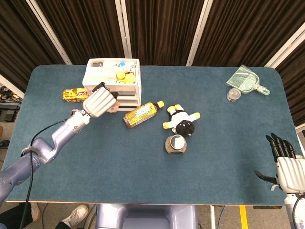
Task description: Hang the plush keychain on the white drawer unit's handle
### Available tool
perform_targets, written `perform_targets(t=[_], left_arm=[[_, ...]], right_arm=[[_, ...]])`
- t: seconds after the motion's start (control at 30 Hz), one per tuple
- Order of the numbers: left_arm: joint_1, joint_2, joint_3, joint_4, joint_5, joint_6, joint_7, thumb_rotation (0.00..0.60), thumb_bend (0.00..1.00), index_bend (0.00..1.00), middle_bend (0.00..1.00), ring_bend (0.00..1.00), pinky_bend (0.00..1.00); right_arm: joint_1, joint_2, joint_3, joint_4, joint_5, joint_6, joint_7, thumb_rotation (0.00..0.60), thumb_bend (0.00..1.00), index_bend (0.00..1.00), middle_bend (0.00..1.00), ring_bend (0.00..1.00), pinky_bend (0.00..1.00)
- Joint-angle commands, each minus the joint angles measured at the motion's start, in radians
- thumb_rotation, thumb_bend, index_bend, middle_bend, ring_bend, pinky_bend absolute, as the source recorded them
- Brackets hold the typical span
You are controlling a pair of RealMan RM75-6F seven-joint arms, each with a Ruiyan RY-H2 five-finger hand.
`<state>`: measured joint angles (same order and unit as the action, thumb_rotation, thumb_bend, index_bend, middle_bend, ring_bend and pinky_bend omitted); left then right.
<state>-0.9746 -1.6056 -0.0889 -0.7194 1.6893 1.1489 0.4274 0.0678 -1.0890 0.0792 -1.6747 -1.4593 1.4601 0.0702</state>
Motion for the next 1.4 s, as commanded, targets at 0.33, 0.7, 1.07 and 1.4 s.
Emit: perform_targets(t=[0.33, 0.7, 1.07, 1.4], left_arm=[[0.001, -0.029, 0.022, 0.059, -0.010, -0.011, -0.030, 0.600, 0.41, 0.62, 1.00, 0.86, 0.75], [0.006, -0.034, 0.033, 0.070, -0.008, 0.021, -0.037, 0.600, 0.08, 0.34, 1.00, 0.85, 0.75], [0.009, -0.016, 0.006, 0.023, -0.029, 0.069, -0.014, 0.600, 0.07, 0.09, 1.00, 0.84, 0.74], [0.086, 0.062, -0.022, -0.196, -0.061, 0.204, -0.032, 0.600, 0.07, 0.13, 1.00, 0.84, 0.73]], right_arm=[[0.001, 0.001, 0.001, -0.002, 0.001, -0.001, 0.001, 0.600, 0.02, 0.00, 0.00, 0.00, 0.00], [0.001, 0.002, 0.001, -0.001, -0.003, 0.002, 0.001, 0.600, 0.02, 0.00, 0.00, 0.00, 0.00], [-0.001, 0.000, -0.001, -0.002, -0.005, 0.004, -0.003, 0.600, 0.02, 0.00, 0.00, 0.00, 0.00], [-0.001, 0.000, -0.001, 0.003, -0.006, 0.005, -0.005, 0.600, 0.02, 0.00, 0.00, 0.00, 0.00]])
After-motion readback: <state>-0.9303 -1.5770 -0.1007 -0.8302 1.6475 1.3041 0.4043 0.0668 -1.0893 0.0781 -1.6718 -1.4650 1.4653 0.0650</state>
